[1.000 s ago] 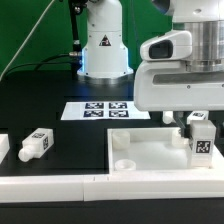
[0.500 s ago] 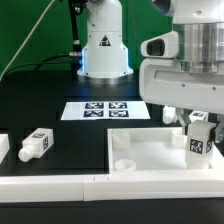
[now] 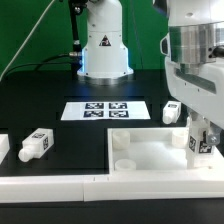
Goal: Assemble one leg
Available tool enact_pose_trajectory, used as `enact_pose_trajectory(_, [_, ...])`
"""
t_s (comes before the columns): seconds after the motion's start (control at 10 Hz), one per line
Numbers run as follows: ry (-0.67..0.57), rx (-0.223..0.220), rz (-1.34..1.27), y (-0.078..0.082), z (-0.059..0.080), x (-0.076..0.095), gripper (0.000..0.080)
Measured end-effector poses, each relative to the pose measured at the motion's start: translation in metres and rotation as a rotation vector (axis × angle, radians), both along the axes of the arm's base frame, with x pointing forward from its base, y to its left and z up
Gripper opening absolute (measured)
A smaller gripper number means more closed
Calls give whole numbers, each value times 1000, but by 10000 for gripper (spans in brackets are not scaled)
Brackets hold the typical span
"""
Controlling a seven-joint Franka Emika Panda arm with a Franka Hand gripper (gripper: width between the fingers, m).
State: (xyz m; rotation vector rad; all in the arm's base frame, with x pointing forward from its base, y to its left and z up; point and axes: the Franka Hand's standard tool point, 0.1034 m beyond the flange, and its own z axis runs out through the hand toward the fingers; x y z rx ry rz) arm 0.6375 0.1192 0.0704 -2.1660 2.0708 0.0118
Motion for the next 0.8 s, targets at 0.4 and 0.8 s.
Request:
enact_pose_trajectory(0.4, [1,12,-41,0,0,1,302])
enact_pose_trajectory(0.8, [-80,-51,559,1,-1,2,639])
